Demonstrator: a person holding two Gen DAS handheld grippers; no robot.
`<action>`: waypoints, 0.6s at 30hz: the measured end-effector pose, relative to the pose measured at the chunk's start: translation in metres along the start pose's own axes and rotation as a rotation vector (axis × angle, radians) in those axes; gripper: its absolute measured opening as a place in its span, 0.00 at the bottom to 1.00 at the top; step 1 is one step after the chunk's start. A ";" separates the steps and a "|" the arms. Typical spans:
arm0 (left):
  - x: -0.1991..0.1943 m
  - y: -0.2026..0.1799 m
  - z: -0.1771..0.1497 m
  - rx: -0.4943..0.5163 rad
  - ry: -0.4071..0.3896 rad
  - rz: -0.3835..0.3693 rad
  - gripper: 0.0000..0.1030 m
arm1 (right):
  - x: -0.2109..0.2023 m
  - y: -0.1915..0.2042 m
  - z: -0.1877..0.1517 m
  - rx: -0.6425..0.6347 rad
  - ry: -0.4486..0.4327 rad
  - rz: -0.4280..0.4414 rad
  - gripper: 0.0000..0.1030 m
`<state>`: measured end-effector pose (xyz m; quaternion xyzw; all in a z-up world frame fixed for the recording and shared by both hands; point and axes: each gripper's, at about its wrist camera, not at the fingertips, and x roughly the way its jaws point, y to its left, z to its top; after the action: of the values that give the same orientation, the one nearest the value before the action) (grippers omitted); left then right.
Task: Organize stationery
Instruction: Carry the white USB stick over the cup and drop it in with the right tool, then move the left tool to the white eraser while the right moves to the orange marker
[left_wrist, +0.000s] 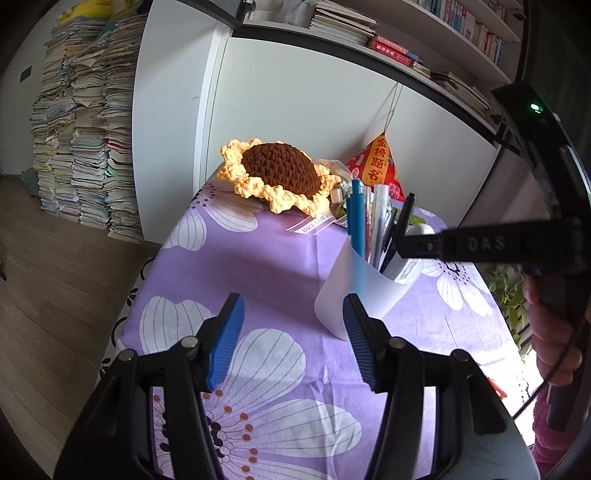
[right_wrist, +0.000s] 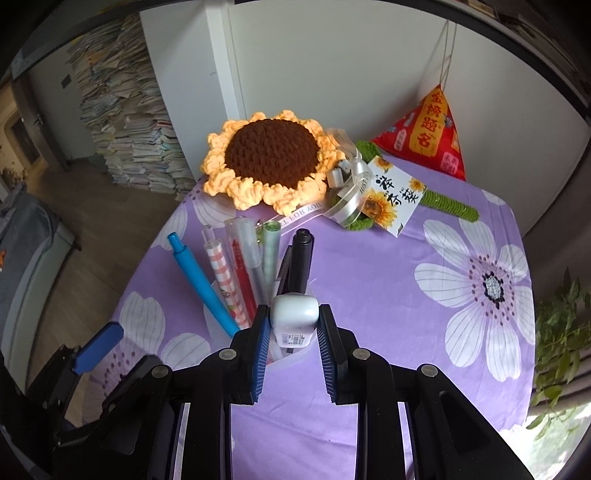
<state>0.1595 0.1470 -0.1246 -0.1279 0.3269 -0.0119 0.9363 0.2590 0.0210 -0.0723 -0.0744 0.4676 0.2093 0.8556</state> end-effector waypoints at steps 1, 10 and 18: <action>-0.001 -0.001 -0.001 0.006 0.000 0.002 0.52 | 0.001 -0.003 0.001 0.019 0.001 0.004 0.26; -0.006 -0.013 -0.003 0.034 0.005 -0.002 0.52 | -0.018 -0.012 0.000 0.060 -0.055 0.010 0.26; -0.011 -0.037 -0.005 0.080 0.003 -0.031 0.52 | -0.048 -0.033 -0.016 0.064 -0.099 -0.006 0.26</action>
<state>0.1497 0.1114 -0.1124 -0.0953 0.3254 -0.0394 0.9400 0.2378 -0.0275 -0.0431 -0.0380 0.4308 0.1950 0.8803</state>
